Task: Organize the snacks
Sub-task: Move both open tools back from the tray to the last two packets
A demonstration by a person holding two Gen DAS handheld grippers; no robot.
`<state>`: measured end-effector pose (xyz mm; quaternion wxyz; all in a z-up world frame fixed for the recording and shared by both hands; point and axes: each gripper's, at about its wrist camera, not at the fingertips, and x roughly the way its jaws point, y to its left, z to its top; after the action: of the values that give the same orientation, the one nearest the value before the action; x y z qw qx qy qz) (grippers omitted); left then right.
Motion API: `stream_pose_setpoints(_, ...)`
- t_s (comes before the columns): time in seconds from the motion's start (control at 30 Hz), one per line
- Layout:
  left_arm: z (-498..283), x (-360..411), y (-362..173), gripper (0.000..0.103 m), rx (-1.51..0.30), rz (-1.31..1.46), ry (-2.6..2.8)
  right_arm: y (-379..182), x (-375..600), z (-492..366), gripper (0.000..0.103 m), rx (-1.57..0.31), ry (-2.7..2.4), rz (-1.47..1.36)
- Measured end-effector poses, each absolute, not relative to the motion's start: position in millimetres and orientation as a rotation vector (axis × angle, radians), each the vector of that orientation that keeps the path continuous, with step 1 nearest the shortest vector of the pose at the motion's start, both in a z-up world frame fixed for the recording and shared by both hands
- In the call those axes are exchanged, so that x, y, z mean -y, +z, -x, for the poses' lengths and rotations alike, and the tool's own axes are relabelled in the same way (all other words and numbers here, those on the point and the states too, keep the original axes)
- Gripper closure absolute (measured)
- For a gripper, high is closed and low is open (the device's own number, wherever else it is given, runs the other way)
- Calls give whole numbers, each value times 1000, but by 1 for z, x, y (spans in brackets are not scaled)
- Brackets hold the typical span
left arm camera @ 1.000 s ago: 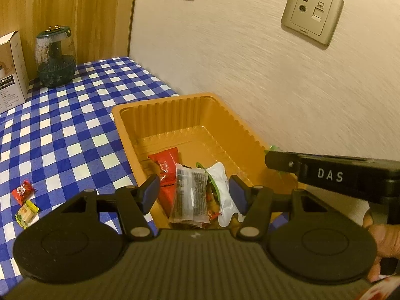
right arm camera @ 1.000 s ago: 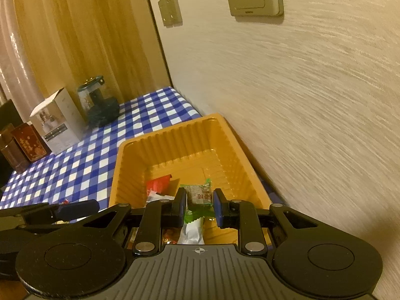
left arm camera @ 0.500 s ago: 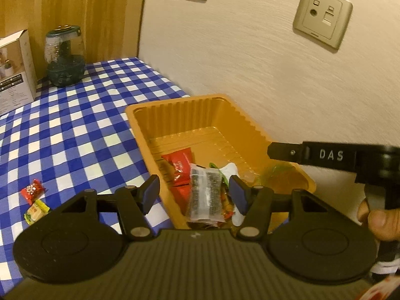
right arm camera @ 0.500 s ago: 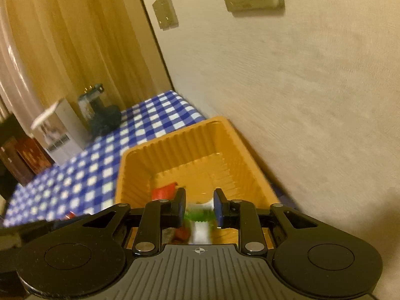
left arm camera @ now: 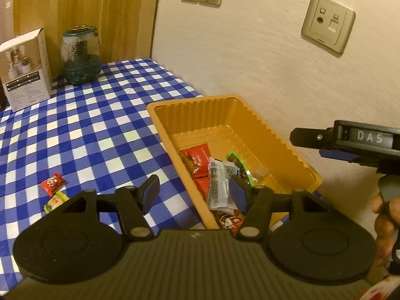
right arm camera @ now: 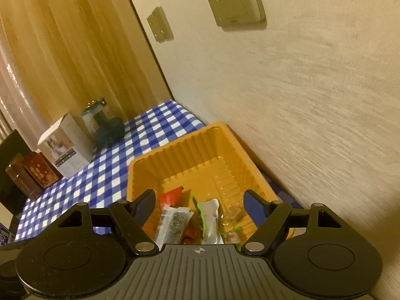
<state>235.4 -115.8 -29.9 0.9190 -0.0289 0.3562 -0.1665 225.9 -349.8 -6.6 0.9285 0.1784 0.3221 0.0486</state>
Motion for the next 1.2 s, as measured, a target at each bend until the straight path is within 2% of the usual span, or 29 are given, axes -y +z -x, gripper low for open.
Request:
stream_pose_setpoints(0.43,-192,63,-13,43,-685,60,-282,21,297,-184,26,-621,173,-301)
stream_pose_setpoints(0.67,-171,5,-16,34,-681,41,-191,23,251,-168,26,-606,246,-256)
stream_pose_setpoints(1.2,-172,-110,-55,31,-709,88,38,-21,142,-184,26,-632,436,-81)
